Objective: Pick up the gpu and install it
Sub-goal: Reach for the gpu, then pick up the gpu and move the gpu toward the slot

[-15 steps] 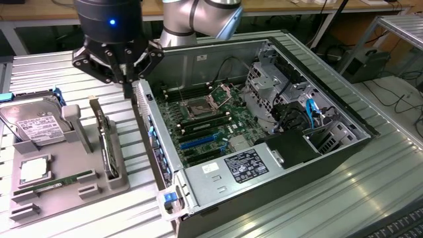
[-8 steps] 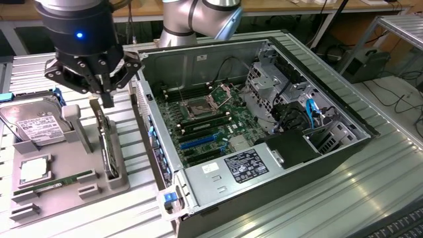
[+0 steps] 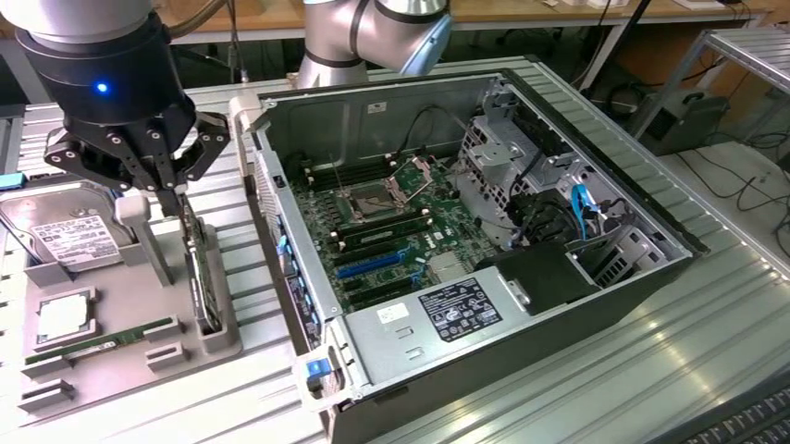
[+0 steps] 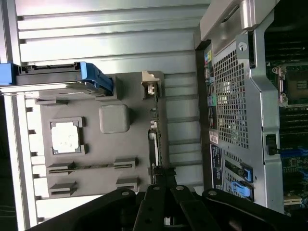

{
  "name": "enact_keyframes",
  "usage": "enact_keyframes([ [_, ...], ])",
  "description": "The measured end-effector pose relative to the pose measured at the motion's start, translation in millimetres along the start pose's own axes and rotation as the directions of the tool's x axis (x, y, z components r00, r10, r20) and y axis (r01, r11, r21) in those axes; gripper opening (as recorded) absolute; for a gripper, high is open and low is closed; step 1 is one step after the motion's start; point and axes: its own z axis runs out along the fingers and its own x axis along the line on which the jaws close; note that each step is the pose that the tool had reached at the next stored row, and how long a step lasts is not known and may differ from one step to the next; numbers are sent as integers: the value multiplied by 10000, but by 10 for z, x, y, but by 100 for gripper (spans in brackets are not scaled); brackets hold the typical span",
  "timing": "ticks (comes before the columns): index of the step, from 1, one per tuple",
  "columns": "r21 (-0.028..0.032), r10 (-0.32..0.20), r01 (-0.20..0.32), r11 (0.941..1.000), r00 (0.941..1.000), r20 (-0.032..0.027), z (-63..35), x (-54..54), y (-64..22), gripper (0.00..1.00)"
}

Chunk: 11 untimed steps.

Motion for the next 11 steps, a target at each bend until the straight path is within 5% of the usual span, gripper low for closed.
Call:
enact_keyframes([
  [8, -1, 0, 0, 10000, 10000, 1, 3, 0, 0, 11],
  [11, 0, 0, 0, 10000, 10000, 1, 3, 0, 0, 29],
])
